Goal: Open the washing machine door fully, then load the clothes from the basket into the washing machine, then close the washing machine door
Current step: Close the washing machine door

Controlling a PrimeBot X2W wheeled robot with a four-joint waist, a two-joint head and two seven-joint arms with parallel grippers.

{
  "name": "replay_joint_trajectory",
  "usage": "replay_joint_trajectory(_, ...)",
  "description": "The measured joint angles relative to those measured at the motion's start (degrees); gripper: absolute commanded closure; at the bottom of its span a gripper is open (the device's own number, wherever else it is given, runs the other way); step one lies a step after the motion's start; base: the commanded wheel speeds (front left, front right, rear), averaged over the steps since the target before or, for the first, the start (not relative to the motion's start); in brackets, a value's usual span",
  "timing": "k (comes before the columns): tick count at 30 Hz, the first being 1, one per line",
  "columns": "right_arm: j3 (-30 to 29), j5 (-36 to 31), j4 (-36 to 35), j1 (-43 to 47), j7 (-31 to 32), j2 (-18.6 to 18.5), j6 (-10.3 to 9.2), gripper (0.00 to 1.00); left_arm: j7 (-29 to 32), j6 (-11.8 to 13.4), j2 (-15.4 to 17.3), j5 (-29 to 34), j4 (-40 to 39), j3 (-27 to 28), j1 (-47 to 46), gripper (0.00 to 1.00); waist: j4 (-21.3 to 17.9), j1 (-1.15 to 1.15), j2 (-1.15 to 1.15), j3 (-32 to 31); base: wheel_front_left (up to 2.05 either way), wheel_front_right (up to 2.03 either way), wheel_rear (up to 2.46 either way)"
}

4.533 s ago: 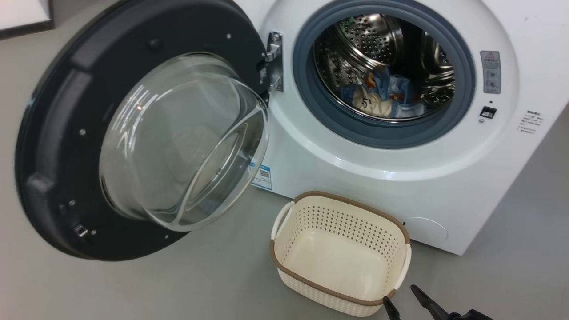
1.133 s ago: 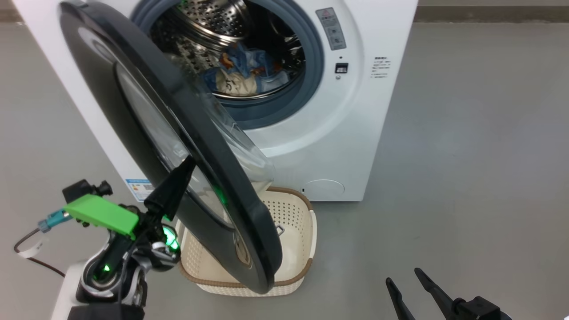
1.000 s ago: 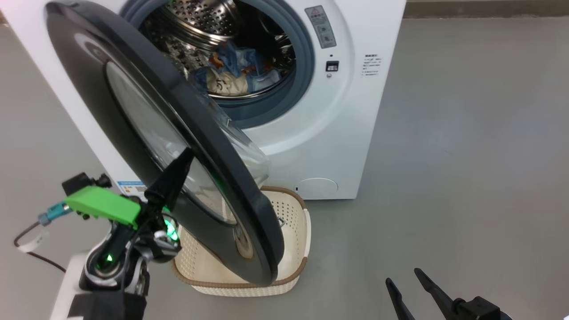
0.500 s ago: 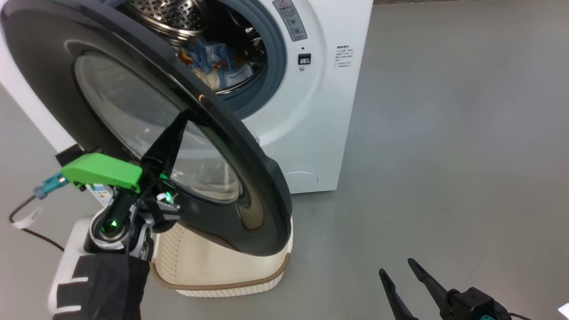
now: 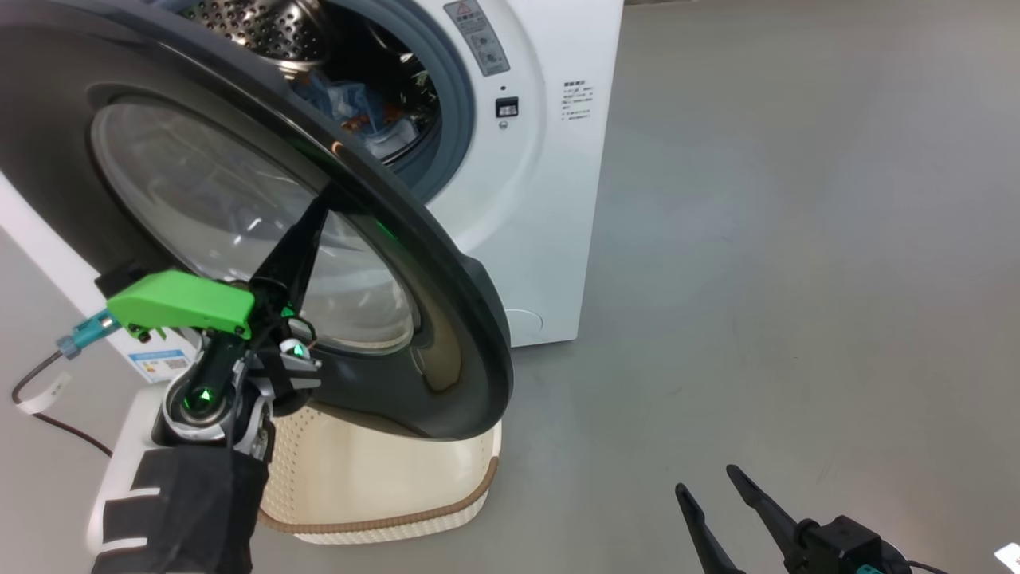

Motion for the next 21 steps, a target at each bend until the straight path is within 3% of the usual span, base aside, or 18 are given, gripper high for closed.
replay_joint_trajectory(7,0.1,0.0,0.2,-0.9,0.0,0.2,0.01,0.0,-1.5,0.0,0.0,2.2,1.1,-0.5,-0.3,1.0,-0.5,0.0,0.0,-0.4,0.0,0.0,0.0)
replay_joint_trajectory(11,-0.2,0.0,0.2,-0.9,0.0,0.3,0.01,0.0,-4.5,0.0,0.7,8.2,0.7,-3.1,-0.3,1.0,-0.2,0.0,0.0,-0.6,0.0,0.0,0.0)
replay_joint_trajectory(13,-0.5,0.0,0.2,-0.9,0.0,0.5,0.01,0.0,-6.9,0.0,1.7,12.0,0.2,-5.1,0.0,0.67,-0.1,0.0,0.0,-0.9,0.0,0.0,0.0)
replay_joint_trajectory(15,-1.2,0.0,0.2,-0.9,0.0,0.6,0.01,0.0,-10.1,-0.1,3.5,17.2,-0.6,-7.8,0.8,0.0,0.1,0.0,0.0,-1.3,0.0,0.0,0.0)
replay_joint_trajectory(21,-2.8,0.0,-0.2,0.7,0.0,0.8,0.0,0.0,-20.1,-0.1,7.3,32.3,-1.3,-15.1,7.5,0.0,1.3,0.0,0.0,-2.6,0.0,0.0,0.0)
